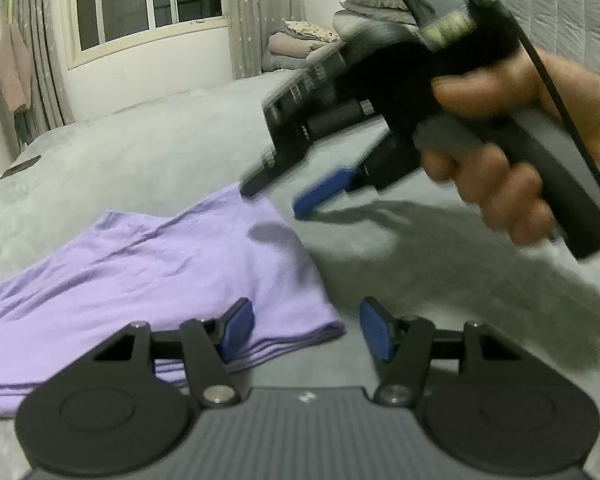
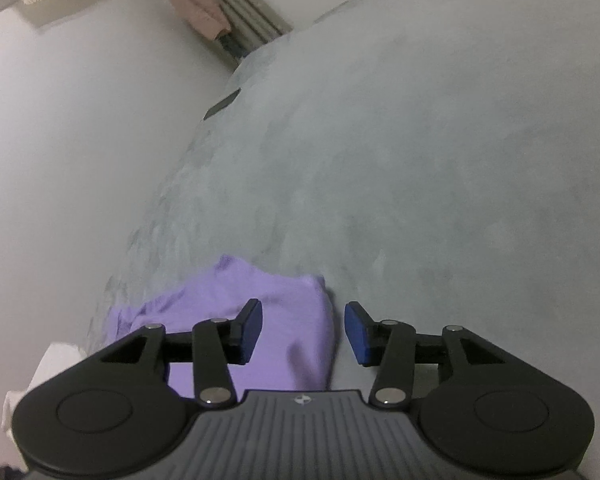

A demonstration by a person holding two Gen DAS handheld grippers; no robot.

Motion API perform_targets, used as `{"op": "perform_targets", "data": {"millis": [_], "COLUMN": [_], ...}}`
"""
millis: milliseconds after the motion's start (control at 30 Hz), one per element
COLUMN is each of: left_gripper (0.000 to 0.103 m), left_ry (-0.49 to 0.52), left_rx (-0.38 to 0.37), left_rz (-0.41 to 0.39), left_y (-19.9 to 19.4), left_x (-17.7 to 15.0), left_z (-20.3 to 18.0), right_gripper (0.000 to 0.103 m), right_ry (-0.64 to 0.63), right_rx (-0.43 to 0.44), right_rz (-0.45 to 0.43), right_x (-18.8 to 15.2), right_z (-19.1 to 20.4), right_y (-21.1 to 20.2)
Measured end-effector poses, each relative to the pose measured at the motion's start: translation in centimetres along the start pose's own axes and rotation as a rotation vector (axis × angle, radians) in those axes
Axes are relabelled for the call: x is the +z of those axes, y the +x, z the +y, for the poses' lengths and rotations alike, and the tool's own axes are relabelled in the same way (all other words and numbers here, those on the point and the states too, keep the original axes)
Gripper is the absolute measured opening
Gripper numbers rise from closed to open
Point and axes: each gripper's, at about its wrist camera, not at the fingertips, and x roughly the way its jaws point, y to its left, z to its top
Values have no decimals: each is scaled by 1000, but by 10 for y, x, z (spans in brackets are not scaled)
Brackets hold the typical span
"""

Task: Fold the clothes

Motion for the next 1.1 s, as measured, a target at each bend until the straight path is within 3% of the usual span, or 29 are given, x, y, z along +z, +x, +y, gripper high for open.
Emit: {"op": "perform_targets", "data": {"millis": [167, 400, 500, 700, 800, 1100], "left_gripper": [59, 61, 61, 73, 73, 72], "left_ry": [-21, -62, -58, 78, 159, 130], "left_rx": [-25, -70, -74, -8, 38, 152], "left_rz": [-8, 0, -3, -56, -76, -58], "left_y": [1, -2, -5, -16, -19, -12], "left_x": [-2, -5, -6, -6, -7, -4], "left_z": [5, 15, 17, -1, -13, -13], "right_gripper": [43, 33, 7, 7, 8, 9], "right_ry": [-72, 37, 71, 31, 19, 95], "right_rx": [29, 106, 92, 88, 92, 150], "right_rz": [66, 63, 55, 42, 46, 66], "right_x": [-21, -31, -31, -26, -25, -18], "right_z": [2, -10, -14, 21, 35, 43], "right_y": [6, 11, 13, 3, 2, 8]}}
